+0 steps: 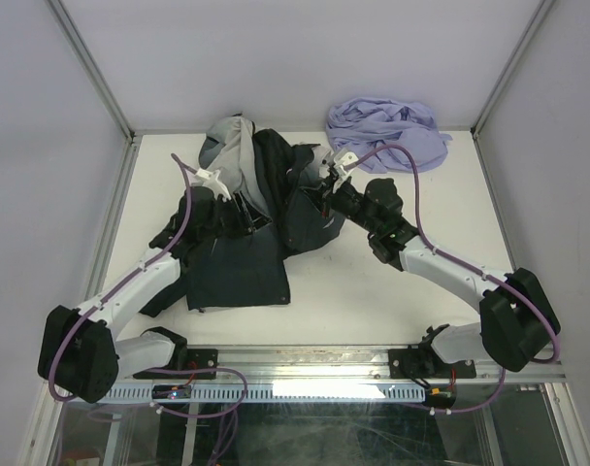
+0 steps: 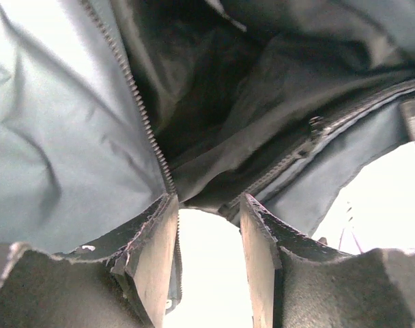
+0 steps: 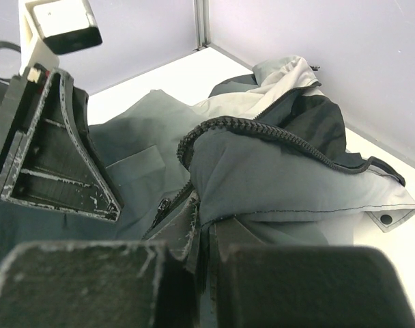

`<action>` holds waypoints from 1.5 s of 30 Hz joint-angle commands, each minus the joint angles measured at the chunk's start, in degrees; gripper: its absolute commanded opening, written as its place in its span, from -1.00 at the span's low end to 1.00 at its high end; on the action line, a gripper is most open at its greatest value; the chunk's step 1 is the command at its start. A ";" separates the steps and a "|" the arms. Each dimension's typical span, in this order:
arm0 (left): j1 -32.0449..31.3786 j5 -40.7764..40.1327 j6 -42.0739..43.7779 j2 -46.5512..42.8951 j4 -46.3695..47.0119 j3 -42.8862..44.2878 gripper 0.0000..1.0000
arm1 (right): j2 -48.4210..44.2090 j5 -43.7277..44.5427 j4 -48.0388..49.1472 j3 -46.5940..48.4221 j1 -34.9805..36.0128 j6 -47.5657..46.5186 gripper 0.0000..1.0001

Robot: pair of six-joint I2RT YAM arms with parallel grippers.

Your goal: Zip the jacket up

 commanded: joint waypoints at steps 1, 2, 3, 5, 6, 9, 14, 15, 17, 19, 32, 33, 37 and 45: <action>0.32 4.82 -3.43 0.60 5.08 5.99 -0.14 | -1.28 0.08 4.30 0.12 0.38 -0.18 -1.00; 0.33 6.25 -4.09 1.57 6.42 6.72 -0.14 | -1.20 -0.02 4.53 0.07 0.41 0.11 -1.00; 0.33 7.80 -4.70 2.41 7.58 7.48 -0.14 | -1.19 -0.12 4.64 -0.01 0.41 0.32 -1.00; 0.22 11.07 -6.38 4.11 11.15 8.39 -0.14 | -1.03 -0.41 4.63 0.07 0.42 0.63 -1.00; 0.17 12.25 -7.40 4.84 12.94 8.54 -0.14 | -1.01 -0.48 4.61 0.14 0.50 0.69 -1.00; -0.16 13.02 -8.32 6.79 15.35 9.09 -0.15 | -0.85 -0.70 4.61 0.31 0.55 1.07 -1.00; -0.11 13.04 -6.98 9.71 14.45 10.77 -0.23 | -0.70 -0.86 4.53 0.55 0.76 1.71 -1.00; -0.11 13.07 -6.64 10.02 13.84 11.06 -0.26 | -0.66 -0.83 4.52 0.57 0.76 1.73 -1.00; -0.11 13.20 -6.40 10.28 13.22 11.16 -0.31 | -0.61 -0.74 4.33 0.71 0.73 1.76 -1.00; -0.11 13.42 -6.35 10.00 12.91 10.96 -0.39 | -0.57 -0.71 4.18 0.84 0.79 1.80 -1.00; -0.20 11.42 -5.81 6.99 6.36 10.47 -0.64 | 0.13 -0.77 3.91 1.03 0.79 2.00 -1.00; -0.22 11.15 -5.59 6.74 5.75 10.45 -0.59 | 0.20 -0.79 3.91 1.10 0.72 2.02 -1.00; -0.20 11.12 -4.87 6.15 4.80 10.28 -0.49 | 0.30 -1.12 3.88 1.20 0.80 2.32 -1.00; -0.62 10.63 -3.25 7.49 4.44 11.02 -0.41 | 0.48 -1.49 3.98 1.19 0.93 2.71 -1.00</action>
